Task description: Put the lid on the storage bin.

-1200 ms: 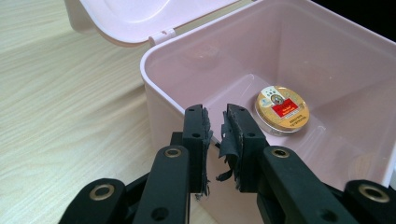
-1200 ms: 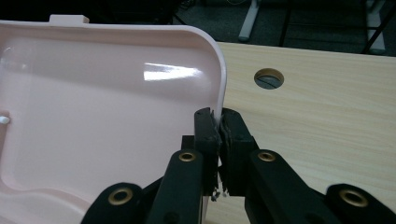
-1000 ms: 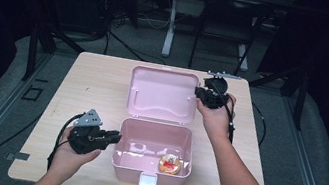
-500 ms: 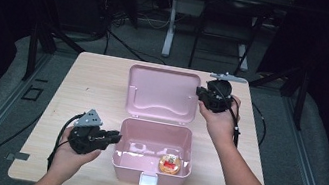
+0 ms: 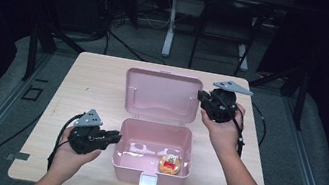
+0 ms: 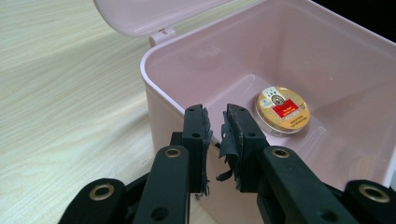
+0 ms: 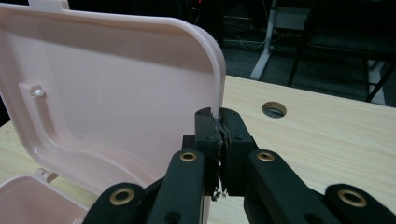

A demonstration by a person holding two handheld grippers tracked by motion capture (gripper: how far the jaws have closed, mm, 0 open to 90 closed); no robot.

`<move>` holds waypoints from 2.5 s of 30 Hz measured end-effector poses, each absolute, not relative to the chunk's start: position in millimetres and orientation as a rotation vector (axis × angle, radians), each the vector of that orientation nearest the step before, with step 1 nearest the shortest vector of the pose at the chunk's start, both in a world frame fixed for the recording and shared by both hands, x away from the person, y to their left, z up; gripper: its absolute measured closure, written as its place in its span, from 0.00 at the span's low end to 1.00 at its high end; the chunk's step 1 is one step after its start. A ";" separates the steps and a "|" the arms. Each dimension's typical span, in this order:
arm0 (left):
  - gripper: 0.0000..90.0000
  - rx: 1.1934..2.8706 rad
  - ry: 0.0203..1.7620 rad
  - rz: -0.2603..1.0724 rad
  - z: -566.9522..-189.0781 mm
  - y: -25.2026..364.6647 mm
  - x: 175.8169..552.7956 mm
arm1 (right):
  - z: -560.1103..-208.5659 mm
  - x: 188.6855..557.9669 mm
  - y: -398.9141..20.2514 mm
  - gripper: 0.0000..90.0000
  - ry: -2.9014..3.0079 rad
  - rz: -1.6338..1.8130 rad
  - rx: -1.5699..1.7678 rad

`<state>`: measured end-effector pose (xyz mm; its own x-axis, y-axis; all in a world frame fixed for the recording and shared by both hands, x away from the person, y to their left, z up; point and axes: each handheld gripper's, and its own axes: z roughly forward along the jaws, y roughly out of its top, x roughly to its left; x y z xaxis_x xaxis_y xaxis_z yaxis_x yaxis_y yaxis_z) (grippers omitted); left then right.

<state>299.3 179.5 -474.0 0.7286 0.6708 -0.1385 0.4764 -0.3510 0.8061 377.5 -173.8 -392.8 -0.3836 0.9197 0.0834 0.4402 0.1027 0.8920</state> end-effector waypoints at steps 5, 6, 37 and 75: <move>0.87 2.016 0.870 0.274 -474.0 179.3 299.2 | -392.9 371.7 -175.2 0.97 1.872 1.258 1.314; 0.87 2.017 0.871 0.274 -474.0 179.4 299.2 | -393.0 370.1 -175.2 0.97 1.870 1.259 1.308; 0.85 1.997 0.907 0.259 -474.6 178.1 300.7 | -405.7 332.9 -180.4 0.97 1.762 1.361 1.207; 0.84 1.894 0.918 0.380 -415.6 193.2 332.4 | -404.4 340.3 -177.5 0.96 1.793 1.372 1.200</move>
<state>332.4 193.2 -415.6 0.6680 0.7344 -0.1202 0.4349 -0.2542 0.8639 340.3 -177.5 -404.4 -0.4294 0.9000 0.0749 0.3074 0.0677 0.9492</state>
